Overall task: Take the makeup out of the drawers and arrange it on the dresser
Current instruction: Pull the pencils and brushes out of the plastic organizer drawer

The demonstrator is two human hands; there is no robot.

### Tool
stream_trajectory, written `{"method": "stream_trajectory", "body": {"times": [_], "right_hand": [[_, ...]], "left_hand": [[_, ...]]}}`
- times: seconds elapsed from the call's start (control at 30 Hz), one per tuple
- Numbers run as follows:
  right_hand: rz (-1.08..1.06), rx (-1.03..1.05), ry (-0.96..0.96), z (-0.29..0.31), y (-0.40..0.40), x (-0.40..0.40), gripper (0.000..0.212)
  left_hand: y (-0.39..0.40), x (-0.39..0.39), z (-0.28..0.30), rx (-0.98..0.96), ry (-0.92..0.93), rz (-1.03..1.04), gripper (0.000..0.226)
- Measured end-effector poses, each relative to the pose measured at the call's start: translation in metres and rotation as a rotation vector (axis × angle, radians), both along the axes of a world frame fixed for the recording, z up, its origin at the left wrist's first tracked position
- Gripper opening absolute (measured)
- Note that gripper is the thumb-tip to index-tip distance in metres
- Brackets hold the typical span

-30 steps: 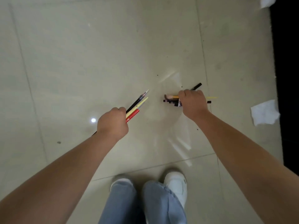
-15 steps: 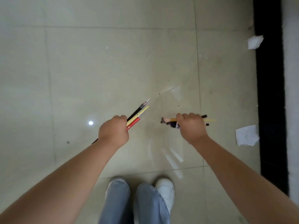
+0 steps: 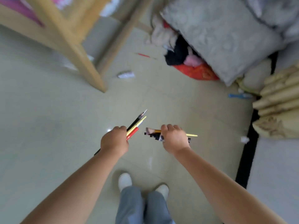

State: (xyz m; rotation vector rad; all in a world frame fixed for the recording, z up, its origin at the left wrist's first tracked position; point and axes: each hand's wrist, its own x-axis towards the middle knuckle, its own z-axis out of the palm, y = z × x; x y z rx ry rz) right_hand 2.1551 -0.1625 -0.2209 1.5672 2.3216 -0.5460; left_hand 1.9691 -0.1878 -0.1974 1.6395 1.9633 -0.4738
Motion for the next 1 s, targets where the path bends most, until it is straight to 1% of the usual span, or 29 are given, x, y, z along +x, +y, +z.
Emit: {"method": "stream_trajectory", "body": {"times": [0.13, 0.3, 0.53, 0.63, 0.73, 0.87, 1.0], "right_hand": [[0.171, 0.037, 0.013, 0.08, 0.018, -0.104, 0.028], [0.404, 0.086, 0.059, 0.168, 0.015, -0.253, 0.025], [0.677, 0.232, 0.18, 0.274, -0.014, -0.447, 0.02], [0.801, 0.307, 0.173, 0.303, -0.019, -0.522, 0.022], [0.891, 0.376, 0.199, 0.322, -0.012, -0.602, 0.023], [0.986, 0.426, 0.222, 0.337, 0.012, -0.727, 0.025], [1.059, 0.423, 0.284, 0.355, 0.045, -0.859, 0.027]], "left_hand": [[-0.025, -0.086, 0.078, 0.079, 0.026, 0.23, 0.024], [-0.074, -0.206, 0.155, 0.18, 0.072, 0.483, 0.024], [-0.154, -0.377, 0.237, 0.279, 0.221, 0.688, 0.026], [-0.175, -0.445, 0.26, 0.325, 0.295, 0.774, 0.026], [-0.179, -0.512, 0.274, 0.363, 0.346, 0.85, 0.024], [-0.166, -0.613, 0.289, 0.372, 0.43, 0.916, 0.023], [-0.144, -0.726, 0.318, 0.35, 0.501, 1.015, 0.024]]}}
